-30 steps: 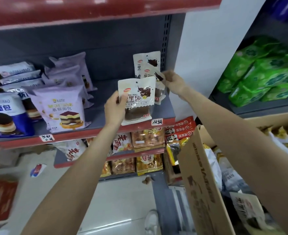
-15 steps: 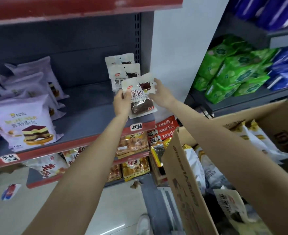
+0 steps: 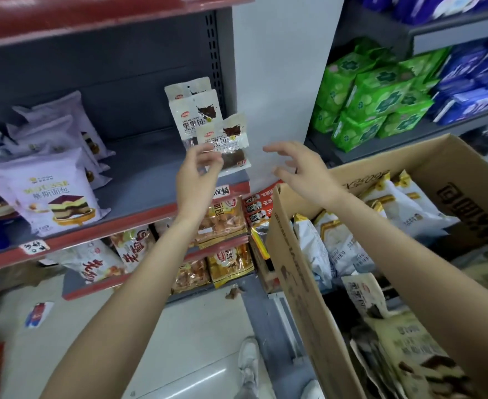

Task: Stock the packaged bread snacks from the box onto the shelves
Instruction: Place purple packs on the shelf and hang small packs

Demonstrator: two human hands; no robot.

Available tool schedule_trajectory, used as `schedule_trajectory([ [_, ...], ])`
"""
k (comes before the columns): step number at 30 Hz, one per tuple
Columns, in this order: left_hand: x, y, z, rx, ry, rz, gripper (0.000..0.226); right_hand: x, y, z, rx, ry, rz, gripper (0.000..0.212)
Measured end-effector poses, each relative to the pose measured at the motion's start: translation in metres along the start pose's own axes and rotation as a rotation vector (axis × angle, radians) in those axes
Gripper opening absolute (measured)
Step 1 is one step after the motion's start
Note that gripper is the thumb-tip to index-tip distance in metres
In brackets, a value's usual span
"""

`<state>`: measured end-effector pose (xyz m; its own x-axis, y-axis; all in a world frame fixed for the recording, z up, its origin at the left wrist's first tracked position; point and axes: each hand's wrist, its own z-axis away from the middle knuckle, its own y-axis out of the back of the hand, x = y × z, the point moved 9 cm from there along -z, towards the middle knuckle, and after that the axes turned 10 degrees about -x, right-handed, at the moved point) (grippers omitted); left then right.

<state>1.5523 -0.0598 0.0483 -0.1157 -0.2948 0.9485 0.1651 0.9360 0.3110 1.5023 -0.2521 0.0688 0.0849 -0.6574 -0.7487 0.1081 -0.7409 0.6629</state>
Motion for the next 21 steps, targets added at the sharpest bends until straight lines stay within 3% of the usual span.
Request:
schedule_trajectory([
  [6, 0.055, -0.067, 0.078, -0.323, -0.257, -0.244, 0.014, 0.013, 0.035, 0.12, 0.064, -0.01, 0.168, 0.025],
  [11, 0.066, -0.143, 0.135, -0.618, -0.545, -0.621, 0.02, 0.069, 0.048, 0.194, 0.058, -0.164, 0.411, 0.02],
  [13, 0.059, -0.166, 0.146, -0.702, -0.552, -0.667, 0.019, 0.104, 0.037, 0.214, -0.018, -0.302, 0.544, 0.033],
  [17, 0.032, -0.22, 0.155, -0.943, -0.421, -0.759, 0.031, 0.172, -0.017, 0.243, -0.382, -0.532, 0.779, 0.059],
  [21, 0.008, -0.287, 0.158, -1.148, -0.404, -1.027, 0.05, 0.188, -0.041, 0.247, -0.383, -0.537, 0.78, 0.029],
])
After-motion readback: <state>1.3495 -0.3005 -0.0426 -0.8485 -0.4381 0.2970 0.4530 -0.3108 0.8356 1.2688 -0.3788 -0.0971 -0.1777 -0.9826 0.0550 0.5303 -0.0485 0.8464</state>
